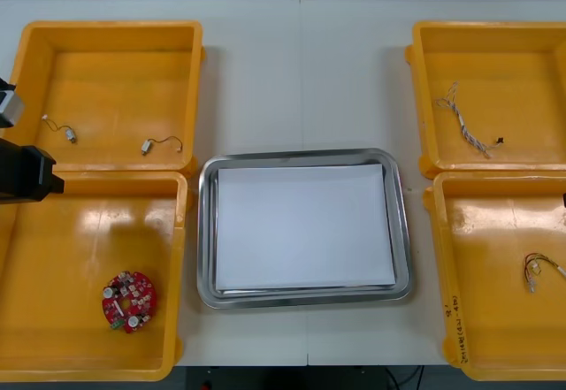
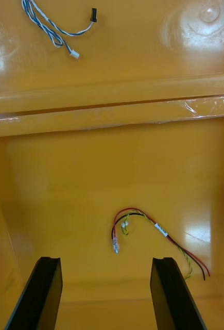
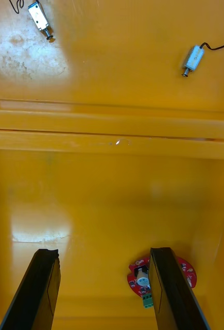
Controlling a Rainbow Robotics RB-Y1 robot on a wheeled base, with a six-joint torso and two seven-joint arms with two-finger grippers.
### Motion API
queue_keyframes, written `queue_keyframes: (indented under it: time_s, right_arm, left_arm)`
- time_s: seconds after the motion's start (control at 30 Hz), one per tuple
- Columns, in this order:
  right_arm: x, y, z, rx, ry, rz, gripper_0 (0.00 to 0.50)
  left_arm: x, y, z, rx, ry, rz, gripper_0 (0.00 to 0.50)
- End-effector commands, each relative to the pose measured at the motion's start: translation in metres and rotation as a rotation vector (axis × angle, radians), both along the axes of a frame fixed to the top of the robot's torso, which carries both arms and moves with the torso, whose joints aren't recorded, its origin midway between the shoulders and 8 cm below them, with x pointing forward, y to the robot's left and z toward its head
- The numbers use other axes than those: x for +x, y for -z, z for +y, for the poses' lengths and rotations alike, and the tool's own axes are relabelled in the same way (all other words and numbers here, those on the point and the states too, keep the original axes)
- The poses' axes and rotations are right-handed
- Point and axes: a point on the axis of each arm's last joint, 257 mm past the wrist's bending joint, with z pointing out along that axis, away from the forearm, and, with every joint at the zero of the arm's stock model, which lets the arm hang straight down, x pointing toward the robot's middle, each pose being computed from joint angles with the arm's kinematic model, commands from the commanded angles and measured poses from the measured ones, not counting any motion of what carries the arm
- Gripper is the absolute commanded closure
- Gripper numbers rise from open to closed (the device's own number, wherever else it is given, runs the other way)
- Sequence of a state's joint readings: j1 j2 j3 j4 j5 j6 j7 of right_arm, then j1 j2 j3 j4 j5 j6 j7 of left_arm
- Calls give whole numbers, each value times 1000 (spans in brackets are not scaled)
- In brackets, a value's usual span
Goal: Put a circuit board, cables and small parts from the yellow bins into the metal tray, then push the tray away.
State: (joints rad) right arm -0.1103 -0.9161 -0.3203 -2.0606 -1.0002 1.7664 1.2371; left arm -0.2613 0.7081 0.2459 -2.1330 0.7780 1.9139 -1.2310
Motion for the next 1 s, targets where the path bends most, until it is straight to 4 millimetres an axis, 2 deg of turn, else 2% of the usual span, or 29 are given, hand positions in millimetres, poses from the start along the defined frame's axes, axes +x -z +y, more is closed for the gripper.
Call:
queue_keyframes:
  time_s: [0.03,1.0]
  right_arm:
    - [8,-28,-12,-51,-16,-51,0]
    - [8,-28,-12,-51,-16,-51,0]
  left_arm:
    - [-3,-7,1,8,20,-24,0]
    - [-3,-7,1,8,20,-24,0]
